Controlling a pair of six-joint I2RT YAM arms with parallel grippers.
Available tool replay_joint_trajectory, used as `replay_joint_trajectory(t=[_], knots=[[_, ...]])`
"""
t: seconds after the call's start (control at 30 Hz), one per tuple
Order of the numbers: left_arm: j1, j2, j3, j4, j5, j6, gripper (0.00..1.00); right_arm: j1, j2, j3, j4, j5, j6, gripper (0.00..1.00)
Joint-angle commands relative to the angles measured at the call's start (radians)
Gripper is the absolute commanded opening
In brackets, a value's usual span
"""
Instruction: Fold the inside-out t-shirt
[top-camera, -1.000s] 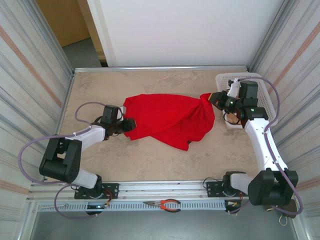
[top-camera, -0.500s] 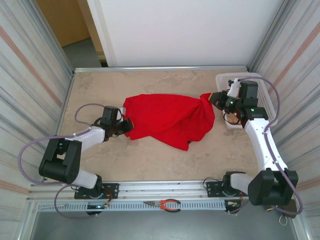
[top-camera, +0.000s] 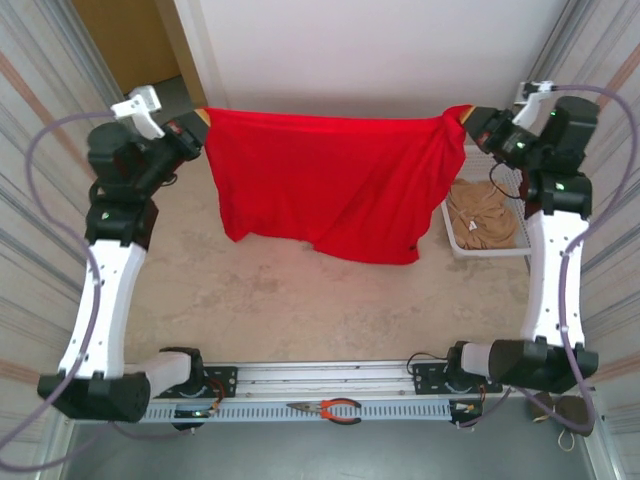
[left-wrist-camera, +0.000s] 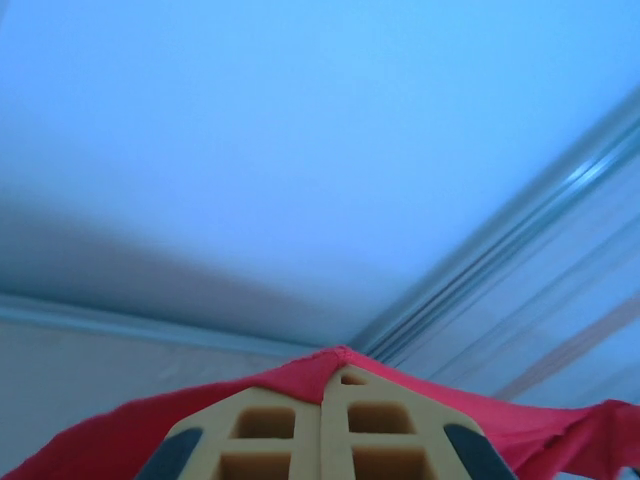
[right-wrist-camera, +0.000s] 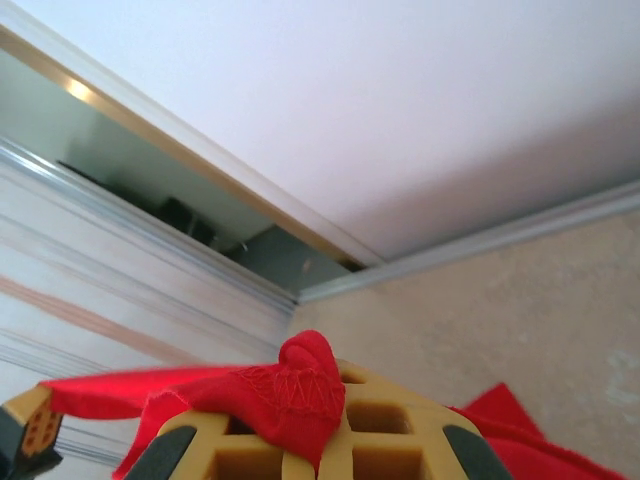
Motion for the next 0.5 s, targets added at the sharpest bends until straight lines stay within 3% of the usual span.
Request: replay_joint_trajectory(t=[0.0, 0.27, 0.47], knots=[[0.003, -0.059, 0.026, -0.083, -0.001, -0.055, 0.00, -0.034, -0.110, 0.056, 0.027, -0.063, 0.090, 0.00], [0.005, -0.041, 0.004, -0.168, 0.000, -0.032, 0.00, -0.018, -0.145, -0.060, 0.072, -0.057, 0.127, 0.00], [0.012, 0.141, -0.007, -0.221, -0.008, 0.038, 0.00, 0.075, -0.036, -0.114, 0.104, 0.006, 0.089, 0.00]])
